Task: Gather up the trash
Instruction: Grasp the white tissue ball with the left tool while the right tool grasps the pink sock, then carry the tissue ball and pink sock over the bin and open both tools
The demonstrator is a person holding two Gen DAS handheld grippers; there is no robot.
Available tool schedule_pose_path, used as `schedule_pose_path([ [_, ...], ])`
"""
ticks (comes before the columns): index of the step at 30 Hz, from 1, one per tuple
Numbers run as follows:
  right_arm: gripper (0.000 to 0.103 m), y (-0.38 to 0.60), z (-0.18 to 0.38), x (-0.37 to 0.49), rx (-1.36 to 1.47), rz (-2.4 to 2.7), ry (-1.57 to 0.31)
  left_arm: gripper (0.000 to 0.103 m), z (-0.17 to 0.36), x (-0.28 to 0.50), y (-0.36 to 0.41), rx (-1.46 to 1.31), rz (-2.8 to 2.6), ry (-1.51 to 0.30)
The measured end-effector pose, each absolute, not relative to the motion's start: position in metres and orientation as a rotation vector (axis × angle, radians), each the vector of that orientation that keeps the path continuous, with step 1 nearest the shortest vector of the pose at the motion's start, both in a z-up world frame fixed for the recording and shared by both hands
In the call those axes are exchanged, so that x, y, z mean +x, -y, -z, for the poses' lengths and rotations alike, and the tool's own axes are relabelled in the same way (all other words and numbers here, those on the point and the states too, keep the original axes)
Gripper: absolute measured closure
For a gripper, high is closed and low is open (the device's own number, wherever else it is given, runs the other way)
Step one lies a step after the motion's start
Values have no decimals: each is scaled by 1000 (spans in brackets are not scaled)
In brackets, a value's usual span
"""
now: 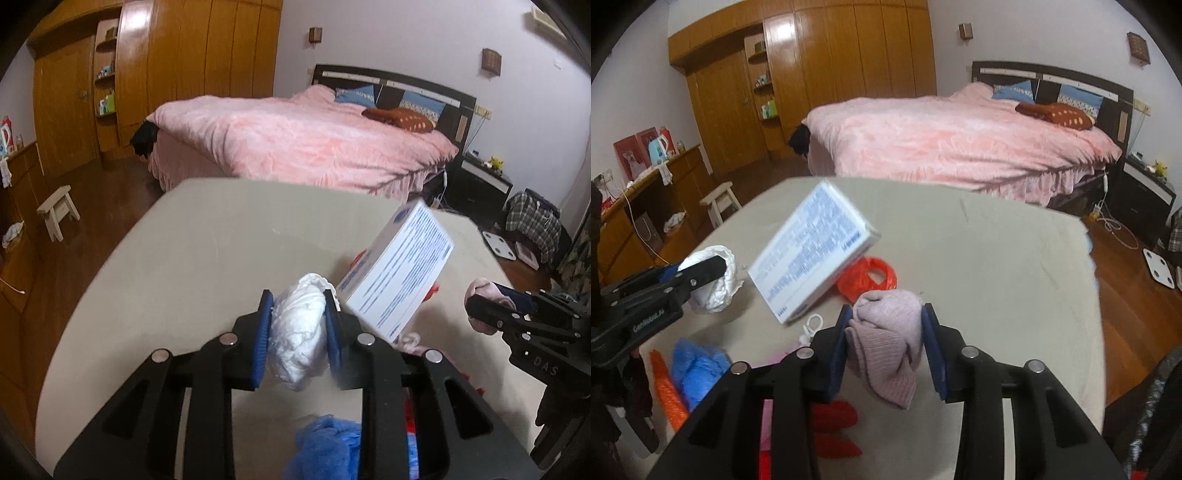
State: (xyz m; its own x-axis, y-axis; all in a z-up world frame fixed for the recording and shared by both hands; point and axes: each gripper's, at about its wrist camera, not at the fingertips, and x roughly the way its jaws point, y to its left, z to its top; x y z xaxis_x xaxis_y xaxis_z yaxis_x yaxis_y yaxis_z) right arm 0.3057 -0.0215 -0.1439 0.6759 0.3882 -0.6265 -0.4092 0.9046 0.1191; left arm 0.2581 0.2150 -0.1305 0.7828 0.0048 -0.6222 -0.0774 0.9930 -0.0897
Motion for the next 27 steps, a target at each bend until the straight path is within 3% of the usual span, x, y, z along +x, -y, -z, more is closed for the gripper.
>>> schedule_pose_path([
  [27,65,93,75,250,27,-427,-554,78,57,213,-132,-101,54,-526],
])
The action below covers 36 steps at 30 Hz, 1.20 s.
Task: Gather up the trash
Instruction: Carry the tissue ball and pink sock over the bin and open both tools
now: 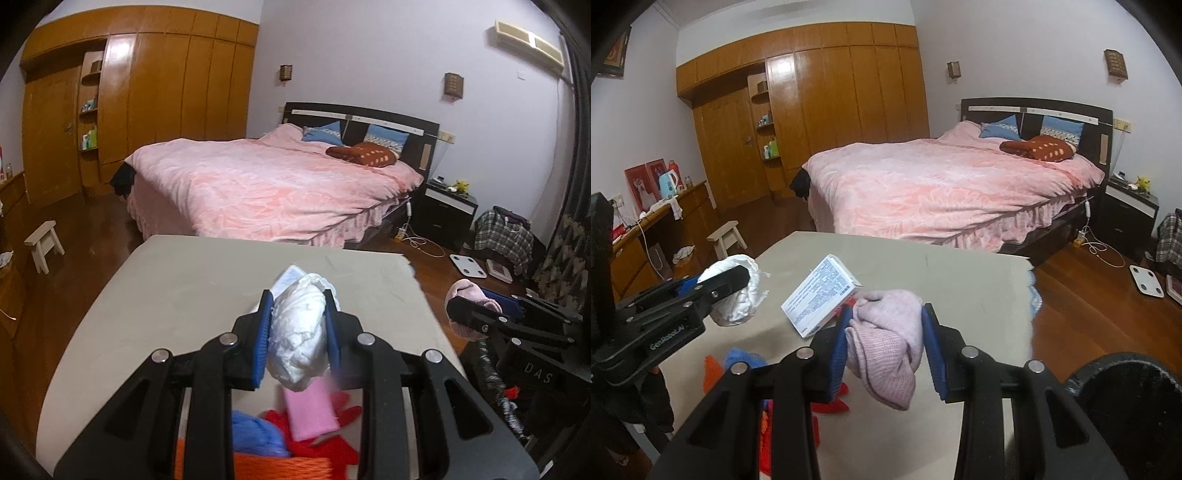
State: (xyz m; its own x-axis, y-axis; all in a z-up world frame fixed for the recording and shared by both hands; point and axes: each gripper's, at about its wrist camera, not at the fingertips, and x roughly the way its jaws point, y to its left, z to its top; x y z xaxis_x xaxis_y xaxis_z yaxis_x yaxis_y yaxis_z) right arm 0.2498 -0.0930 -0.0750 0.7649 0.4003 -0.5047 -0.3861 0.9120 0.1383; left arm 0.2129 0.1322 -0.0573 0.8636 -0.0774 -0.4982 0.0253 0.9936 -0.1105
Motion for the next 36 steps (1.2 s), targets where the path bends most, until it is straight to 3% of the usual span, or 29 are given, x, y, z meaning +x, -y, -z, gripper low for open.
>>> schedule_pose_path([
  [36,65,309,87,179,107,-33,-567,78,72,202,98,-13,460,-528],
])
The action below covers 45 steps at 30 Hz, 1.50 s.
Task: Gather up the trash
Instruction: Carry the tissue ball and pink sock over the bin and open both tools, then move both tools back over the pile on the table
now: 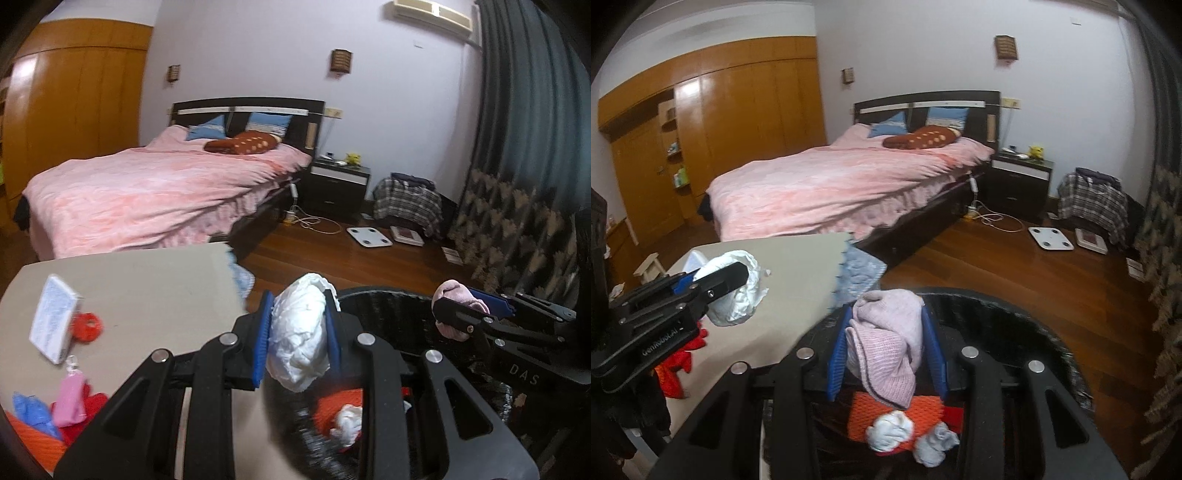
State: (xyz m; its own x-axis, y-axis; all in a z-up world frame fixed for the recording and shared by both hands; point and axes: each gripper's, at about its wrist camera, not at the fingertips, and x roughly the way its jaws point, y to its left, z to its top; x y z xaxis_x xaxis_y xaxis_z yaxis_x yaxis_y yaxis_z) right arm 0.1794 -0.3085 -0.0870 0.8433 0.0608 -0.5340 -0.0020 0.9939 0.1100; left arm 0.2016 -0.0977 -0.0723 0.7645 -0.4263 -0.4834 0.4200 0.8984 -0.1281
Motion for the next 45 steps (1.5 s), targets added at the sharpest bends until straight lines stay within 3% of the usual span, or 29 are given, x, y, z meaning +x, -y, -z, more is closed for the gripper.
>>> schedule_pose_path([
  [10,65,353,105,171,132,56,-589,76,85,205,148,13,555,-539],
  [12,62,358,107,170,132,72,-592,72,88,206,155,8,573,-544],
  [15,59,363,108,168,131,87,-588,58,91,206,158,0,581,-550],
  [21,30,365,103,163,130,117,-557,43,91,205,148,1,554,-543],
  [23,11,364,101,162,135,121,-543,35,87,204,143,7,536,-534],
  [25,6,359,97,162,138,113,-531,25,84,201,133,14,506,-517],
  [28,6,347,94,163,134,87,-530,17,78,199,116,8,468,-510],
  [45,6,219,91,184,81,-158,-512,17,67,166,-21,41,168,-495],
])
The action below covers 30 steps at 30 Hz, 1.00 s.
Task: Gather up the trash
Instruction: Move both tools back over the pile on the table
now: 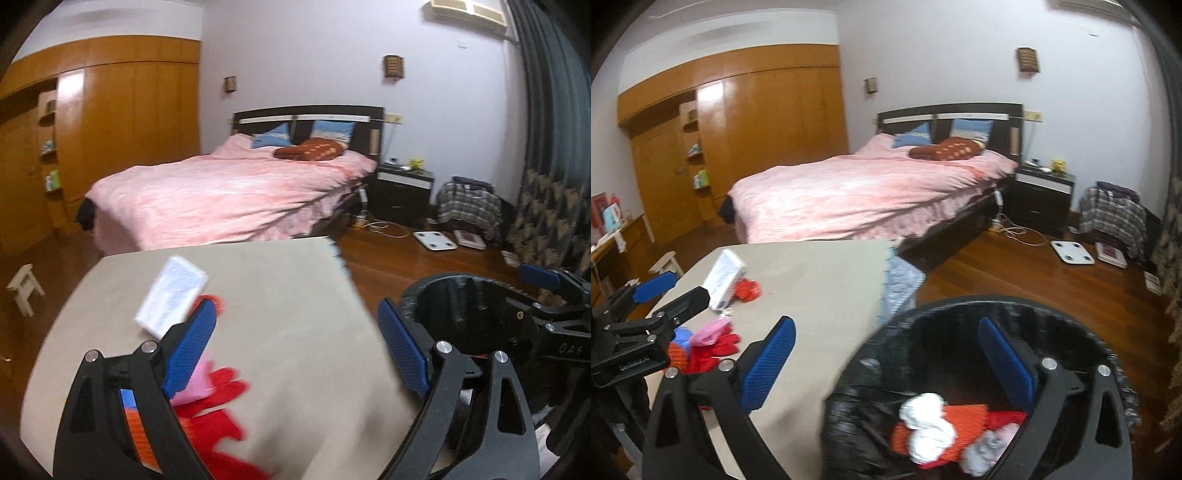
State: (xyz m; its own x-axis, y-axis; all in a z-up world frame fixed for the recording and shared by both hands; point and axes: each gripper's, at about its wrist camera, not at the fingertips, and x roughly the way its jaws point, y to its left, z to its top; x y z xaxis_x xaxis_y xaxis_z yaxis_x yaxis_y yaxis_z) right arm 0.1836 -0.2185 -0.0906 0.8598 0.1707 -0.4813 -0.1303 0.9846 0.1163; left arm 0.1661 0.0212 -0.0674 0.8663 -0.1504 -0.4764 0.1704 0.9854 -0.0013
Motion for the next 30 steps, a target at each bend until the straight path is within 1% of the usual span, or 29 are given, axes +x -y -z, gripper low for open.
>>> schedule_pose_path([
  [7,6,172,104,189,60,-234,-532,17,76,155,-77,26,59,-518],
  [17,6,129,125,198,52,-290,-563,17,110,142,-145,-5,-76,-594],
  [24,6,92,131,198,13,-338,-573,17,127,141,-178,-73,-116,-646],
  [30,6,73,134,199,5,-362,-579,19,133,145,-187,-82,-112,-675],
])
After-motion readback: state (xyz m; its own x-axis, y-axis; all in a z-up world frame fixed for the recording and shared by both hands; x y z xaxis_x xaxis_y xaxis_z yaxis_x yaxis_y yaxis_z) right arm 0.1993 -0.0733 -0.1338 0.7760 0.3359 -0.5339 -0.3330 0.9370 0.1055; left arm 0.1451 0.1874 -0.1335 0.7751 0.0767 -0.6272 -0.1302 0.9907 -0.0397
